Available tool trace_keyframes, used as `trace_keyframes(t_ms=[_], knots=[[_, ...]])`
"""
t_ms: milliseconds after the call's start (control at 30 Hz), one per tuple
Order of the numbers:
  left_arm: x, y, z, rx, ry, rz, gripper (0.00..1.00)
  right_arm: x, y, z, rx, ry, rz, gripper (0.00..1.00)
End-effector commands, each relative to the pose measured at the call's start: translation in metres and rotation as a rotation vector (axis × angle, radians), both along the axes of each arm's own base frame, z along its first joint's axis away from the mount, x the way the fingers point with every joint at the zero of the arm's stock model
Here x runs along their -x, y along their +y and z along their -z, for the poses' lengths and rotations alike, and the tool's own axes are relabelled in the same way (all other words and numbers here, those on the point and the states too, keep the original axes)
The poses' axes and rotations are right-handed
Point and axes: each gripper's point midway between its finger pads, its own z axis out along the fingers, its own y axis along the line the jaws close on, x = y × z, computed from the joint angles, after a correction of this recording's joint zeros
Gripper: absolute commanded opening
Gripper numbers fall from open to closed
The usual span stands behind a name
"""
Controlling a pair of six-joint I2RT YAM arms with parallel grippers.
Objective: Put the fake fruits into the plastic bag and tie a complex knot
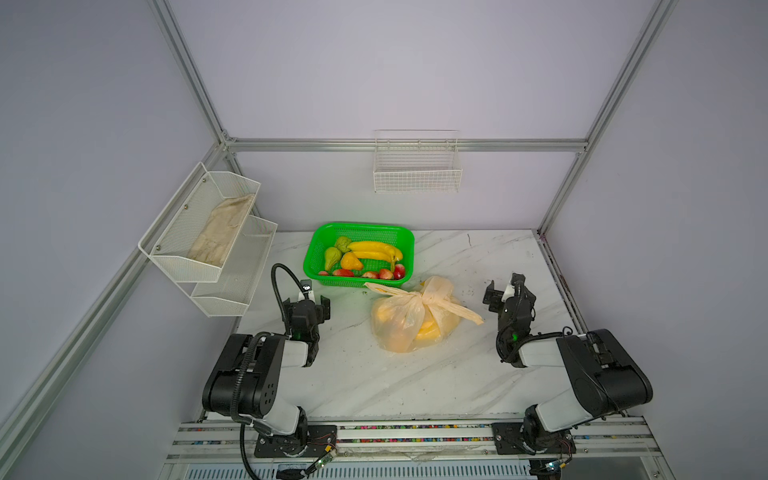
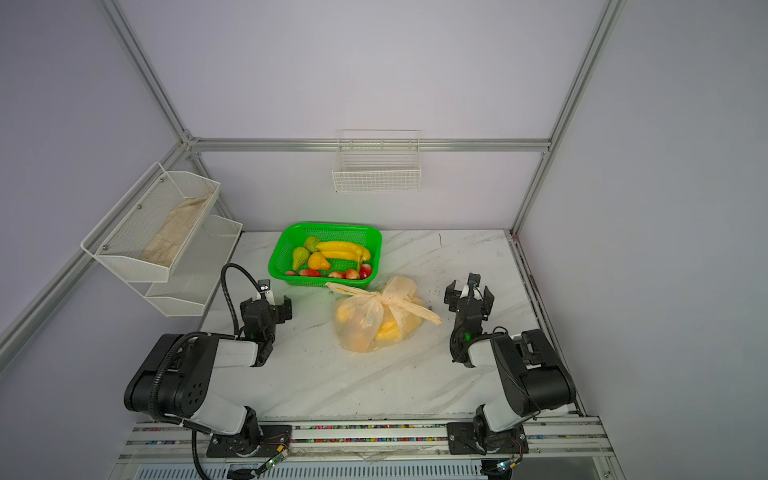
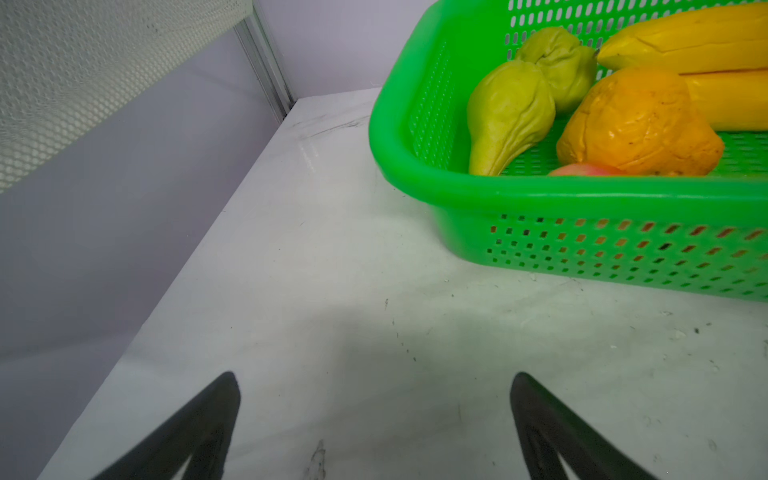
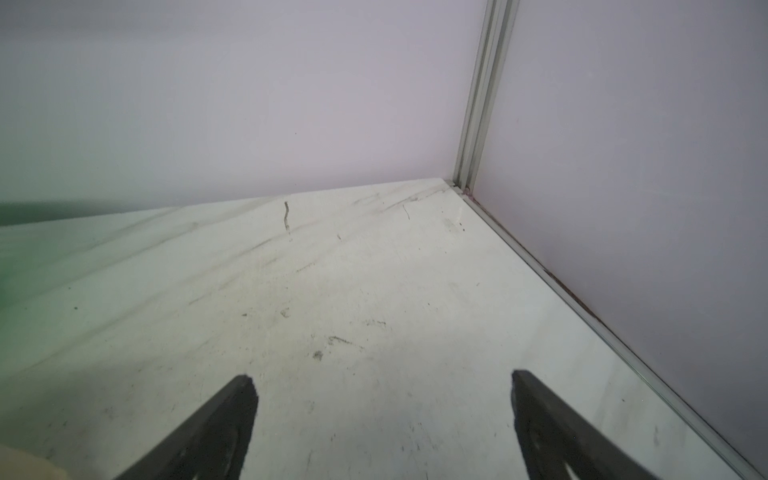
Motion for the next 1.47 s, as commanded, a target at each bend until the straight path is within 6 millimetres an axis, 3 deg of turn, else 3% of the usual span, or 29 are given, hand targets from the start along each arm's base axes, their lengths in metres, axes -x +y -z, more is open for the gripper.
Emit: trace_keyframes(t_ms=[0, 100, 167, 333, 1433], knots=[[-0.014, -0.008, -0.022, 0.073, -0.145, 0.078, 1.0, -0.011, 0.011, -0.029, 0.001, -0.163, -0.08, 0.97], [-0.015, -0.009, -0.021, 0.085, -0.123, 0.08, 1.0, -0.012, 0.013, -0.01, 0.014, -0.177, -0.112, 0.97], [-0.015, -0.009, -0.021, 0.081, -0.134, 0.08, 1.0, -0.012, 0.013, -0.012, 0.016, -0.196, -0.112, 0.97], [-0.015, -0.008, -0.022, 0.081, -0.135, 0.079, 1.0, -0.033, 0.001, 0.004, -0.025, -0.093, -0.036, 0.97], [-0.014, -0.008, -0.023, 0.079, -0.135, 0.079, 1.0, -0.032, -0.005, 0.002, -0.019, -0.099, -0.014, 0.97]])
